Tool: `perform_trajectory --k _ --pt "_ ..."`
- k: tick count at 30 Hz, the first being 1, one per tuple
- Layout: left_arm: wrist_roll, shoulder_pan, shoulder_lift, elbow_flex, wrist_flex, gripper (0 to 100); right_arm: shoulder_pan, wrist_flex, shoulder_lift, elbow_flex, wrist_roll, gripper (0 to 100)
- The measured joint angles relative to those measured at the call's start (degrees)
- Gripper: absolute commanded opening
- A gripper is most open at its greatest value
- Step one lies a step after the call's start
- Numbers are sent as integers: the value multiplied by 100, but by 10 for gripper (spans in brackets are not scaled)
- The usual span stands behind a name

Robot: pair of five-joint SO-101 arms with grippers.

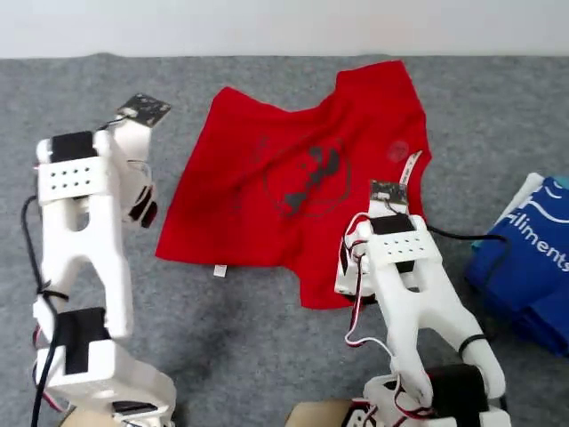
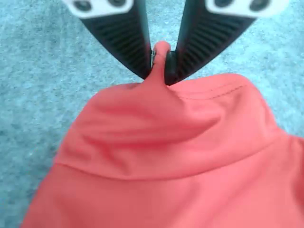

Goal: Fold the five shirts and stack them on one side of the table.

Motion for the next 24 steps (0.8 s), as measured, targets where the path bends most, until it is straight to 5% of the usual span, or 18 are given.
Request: perform_trajectory --k 24 --pt "-440 105 3842 -2295 536 186 18 0 0 0 9 9"
